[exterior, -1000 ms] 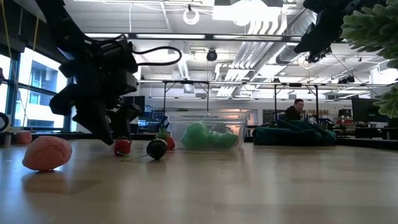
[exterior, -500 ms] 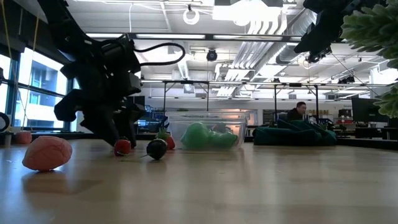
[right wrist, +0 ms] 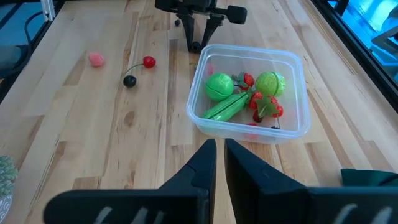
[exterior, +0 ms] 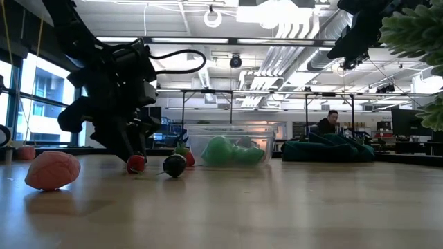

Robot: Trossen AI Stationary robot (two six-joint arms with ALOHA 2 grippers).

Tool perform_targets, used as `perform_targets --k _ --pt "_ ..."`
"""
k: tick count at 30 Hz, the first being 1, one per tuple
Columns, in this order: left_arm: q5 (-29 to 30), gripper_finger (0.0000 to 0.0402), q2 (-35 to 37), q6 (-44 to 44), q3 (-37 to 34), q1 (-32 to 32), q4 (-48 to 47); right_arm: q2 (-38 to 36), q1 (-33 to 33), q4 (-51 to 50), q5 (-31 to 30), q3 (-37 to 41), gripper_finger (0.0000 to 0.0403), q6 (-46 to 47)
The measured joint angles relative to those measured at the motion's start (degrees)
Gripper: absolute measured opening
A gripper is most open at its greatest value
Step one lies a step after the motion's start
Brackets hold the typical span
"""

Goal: Pick and placing Produce into tupperware
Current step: Put the blackberry into the transparent bin

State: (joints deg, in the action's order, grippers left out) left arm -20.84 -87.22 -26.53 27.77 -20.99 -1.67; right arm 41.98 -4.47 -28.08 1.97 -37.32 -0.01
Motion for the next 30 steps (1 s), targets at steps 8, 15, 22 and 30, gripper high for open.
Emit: perform_targets --k 8,15,22,30 --pt "-0.2 0.0095 0.0 0.0 0.8 0.0 -0.2 0.0 0.0 0.0 0.0 0.0 0.0024 0.0" --pt "-0.5 0.0099 -0.2 0.0 1.8 0.0 -0.7 0.0 0.0 0.0 0.0 0.0 0.0024 0.0" --pt "-5.6 0.0089 -0.1 -0.6 4.3 0.1 -0.8 0.0 0.0 0.0 0.0 0.0 0.0024 0.0" --pt "-17.6 0.0095 0.0 -3.8 9.2 0.1 -6.0 0.0 0.0 0.0 0.0 0.0 0.0024 0.0"
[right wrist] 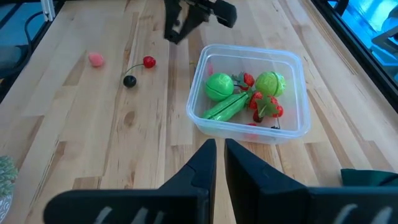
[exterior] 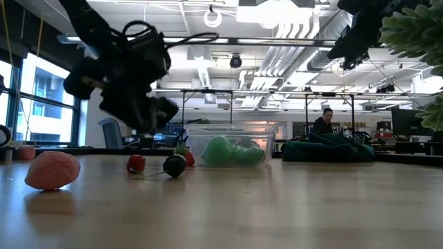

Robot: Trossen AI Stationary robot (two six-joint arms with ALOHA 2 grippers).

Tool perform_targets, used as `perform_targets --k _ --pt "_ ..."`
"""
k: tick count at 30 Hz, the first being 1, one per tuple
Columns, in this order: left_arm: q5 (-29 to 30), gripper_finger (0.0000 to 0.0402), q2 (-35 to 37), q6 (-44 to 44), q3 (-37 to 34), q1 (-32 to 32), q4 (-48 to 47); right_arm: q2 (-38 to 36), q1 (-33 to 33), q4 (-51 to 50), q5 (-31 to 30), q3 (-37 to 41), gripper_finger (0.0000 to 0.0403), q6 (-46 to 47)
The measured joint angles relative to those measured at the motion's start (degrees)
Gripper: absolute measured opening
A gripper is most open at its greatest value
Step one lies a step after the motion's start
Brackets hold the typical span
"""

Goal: Pick and placing Produce into tupperware
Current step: Put the blackberry into the transparent bin

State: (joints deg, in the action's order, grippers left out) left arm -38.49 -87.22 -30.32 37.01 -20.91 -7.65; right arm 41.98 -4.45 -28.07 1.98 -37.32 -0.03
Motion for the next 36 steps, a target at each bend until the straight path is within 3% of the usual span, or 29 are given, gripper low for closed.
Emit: perform_targets --k 5,10,13,22,30,36 --pt "-8.9 0.0096 0.0 -2.2 4.5 0.0 0.1 0.0 0.0 0.0 0.0 0.0 0.0024 0.0" --pt "-9.7 0.0096 0.1 -6.5 11.4 0.0 0.1 0.0 0.0 0.0 0.0 0.0 0.0024 0.0" --pt "-5.2 0.0096 0.1 -8.6 16.7 0.0 0.2 0.0 0.0 0.0 0.0 0.0 0.0024 0.0" --pt "18.4 0.0097 -0.9 -15.4 33.4 -0.1 -3.0 0.0 0.0 0.0 0.0 0.0 0.0024 0.0" --pt "21.6 0.0097 -11.2 -17.4 45.4 -0.8 -18.9 0.0 0.0 0.0 0.0 0.0 0.0024 0.0" --pt "21.9 0.0097 -19.5 -17.4 47.8 -2.2 -21.8 0.0 0.0 0.0 0.0 0.0 0.0024 0.0"
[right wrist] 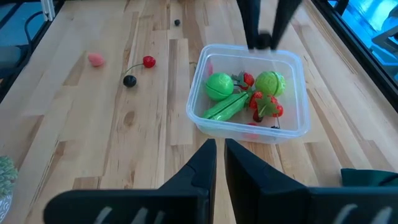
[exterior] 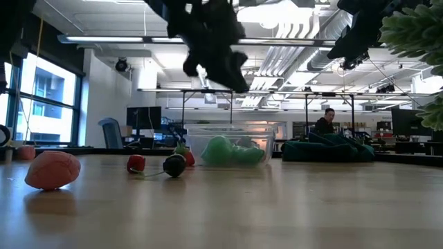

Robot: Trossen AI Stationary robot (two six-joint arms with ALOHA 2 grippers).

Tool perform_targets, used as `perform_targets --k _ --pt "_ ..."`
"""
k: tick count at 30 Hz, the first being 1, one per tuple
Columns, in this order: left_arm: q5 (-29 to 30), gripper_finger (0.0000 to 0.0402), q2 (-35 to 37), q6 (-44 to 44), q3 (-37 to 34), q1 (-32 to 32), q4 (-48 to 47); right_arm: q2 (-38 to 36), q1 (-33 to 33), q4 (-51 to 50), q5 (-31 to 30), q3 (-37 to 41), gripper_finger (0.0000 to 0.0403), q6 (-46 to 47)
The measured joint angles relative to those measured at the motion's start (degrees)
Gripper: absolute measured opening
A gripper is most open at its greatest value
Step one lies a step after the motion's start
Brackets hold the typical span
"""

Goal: Pick and placing Produce into tupperware
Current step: Put the blackberry into the transparent bin

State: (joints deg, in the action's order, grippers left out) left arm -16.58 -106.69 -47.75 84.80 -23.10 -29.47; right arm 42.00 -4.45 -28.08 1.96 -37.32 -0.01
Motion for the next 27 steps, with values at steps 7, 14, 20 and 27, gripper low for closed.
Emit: perform_targets --k 7,14,20,27 --pt "-0.2 0.0097 -5.9 0.2 0.0 -2.6 -1.8 0.0 0.0 0.0 0.0 0.0 0.0024 0.0" --pt "-0.4 0.0097 -7.8 0.2 0.0 -2.8 -4.2 0.0 0.0 0.0 0.0 0.0 0.0024 0.0" --pt "-0.8 0.0097 -8.5 0.2 0.0 -2.8 -6.9 0.0 0.0 0.0 0.0 0.0 0.0024 0.0" --pt "-0.5 0.0097 -9.2 0.0 -0.1 -2.8 -7.3 0.0 0.0 -0.1 0.0 0.0 0.0024 0.0"
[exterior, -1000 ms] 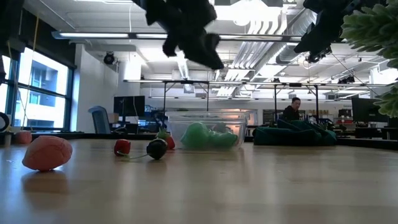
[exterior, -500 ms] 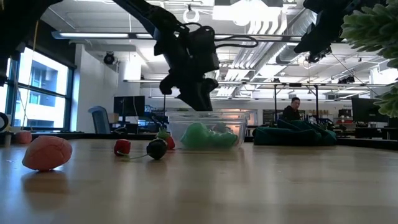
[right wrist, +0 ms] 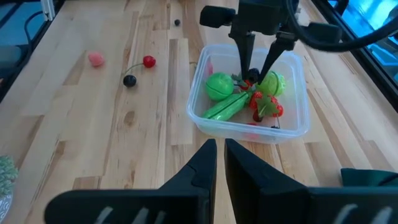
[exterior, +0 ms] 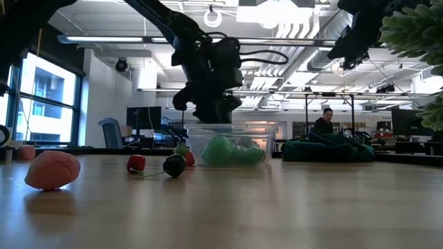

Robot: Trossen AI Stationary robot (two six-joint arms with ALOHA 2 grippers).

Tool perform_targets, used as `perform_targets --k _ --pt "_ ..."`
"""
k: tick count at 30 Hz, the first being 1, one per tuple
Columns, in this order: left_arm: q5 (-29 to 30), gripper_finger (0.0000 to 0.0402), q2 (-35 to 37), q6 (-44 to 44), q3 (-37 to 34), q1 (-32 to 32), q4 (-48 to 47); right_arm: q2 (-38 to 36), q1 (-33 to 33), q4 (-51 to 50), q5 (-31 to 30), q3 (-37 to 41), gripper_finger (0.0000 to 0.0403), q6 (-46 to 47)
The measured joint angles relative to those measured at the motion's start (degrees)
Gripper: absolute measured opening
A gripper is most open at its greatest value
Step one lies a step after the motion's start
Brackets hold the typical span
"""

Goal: Pick and placing Produce into tupperware
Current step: Put the blackberry into the transparent bin, then put the blueberry into the transparent bin

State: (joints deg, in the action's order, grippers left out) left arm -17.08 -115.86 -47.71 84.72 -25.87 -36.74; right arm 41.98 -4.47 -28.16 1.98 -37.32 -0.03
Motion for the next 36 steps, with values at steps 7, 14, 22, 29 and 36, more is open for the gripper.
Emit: perform_targets --k 7,14,22,29,36 --pt "0.3 0.0097 0.0 -2.9 0.0 0.0 0.2 0.0 0.0 0.0 0.0 0.0 0.0024 0.0" --pt "0.3 0.0097 0.0 -3.0 0.0 0.0 0.1 0.0 0.0 0.0 0.0 0.0 0.0024 0.0" --pt "0.3 0.0113 0.0 -3.0 0.0 0.0 -0.2 0.0 0.0 0.0 0.0 0.0 0.0024 0.0" --pt "0.2 0.018 0.0 -0.2 0.0 0.0 -0.1 0.0 0.0 0.0 0.0 0.0 0.0024 0.0" --pt "-2.8 0.0197 0.0 0.1 0.0 0.0 -0.6 0.0 0.0 0.0 0.0 0.0 0.0024 0.0"
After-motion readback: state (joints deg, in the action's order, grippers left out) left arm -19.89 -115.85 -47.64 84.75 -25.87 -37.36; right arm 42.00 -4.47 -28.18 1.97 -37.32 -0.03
